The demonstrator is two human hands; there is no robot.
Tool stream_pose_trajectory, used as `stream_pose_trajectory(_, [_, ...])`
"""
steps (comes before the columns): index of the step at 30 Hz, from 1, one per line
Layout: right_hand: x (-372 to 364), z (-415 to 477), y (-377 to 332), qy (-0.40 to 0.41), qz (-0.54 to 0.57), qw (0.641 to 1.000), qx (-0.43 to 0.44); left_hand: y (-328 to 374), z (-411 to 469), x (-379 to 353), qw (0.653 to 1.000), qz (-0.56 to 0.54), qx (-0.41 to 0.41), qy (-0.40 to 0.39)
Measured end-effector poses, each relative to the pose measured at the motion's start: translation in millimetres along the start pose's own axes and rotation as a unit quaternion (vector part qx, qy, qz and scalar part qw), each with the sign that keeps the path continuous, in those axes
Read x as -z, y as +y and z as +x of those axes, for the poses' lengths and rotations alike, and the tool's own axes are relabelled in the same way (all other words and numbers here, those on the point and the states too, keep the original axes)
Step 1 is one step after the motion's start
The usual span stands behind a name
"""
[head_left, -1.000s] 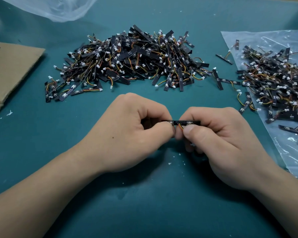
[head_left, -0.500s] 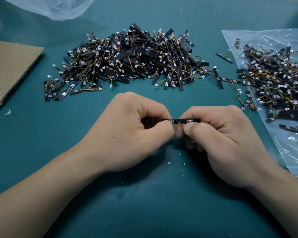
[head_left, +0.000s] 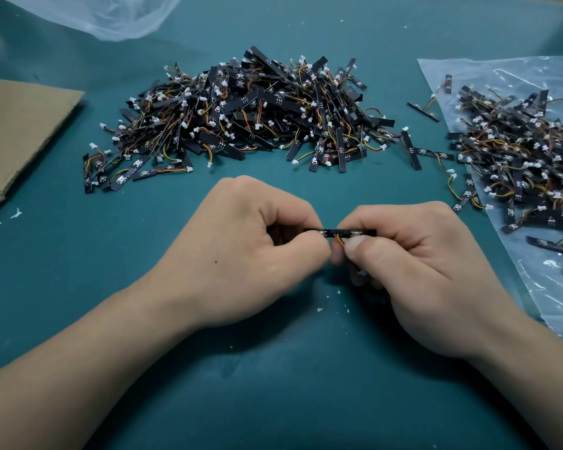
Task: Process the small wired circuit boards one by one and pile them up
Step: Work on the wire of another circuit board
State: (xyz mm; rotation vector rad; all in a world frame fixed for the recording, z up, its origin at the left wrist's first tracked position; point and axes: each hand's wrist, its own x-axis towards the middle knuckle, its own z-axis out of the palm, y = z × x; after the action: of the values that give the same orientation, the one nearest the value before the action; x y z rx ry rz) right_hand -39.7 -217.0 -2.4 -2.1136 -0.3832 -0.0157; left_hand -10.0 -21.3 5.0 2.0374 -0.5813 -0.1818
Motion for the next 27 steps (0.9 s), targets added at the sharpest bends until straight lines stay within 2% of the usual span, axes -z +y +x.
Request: stream_pose_trajectory(27, [-1.1, 0.2, -0.5, 0.000, -0.039, 0.999, 0.000, -2.2, 2.9, 1.5, 1.000, -0.011, -0.019, -0.006])
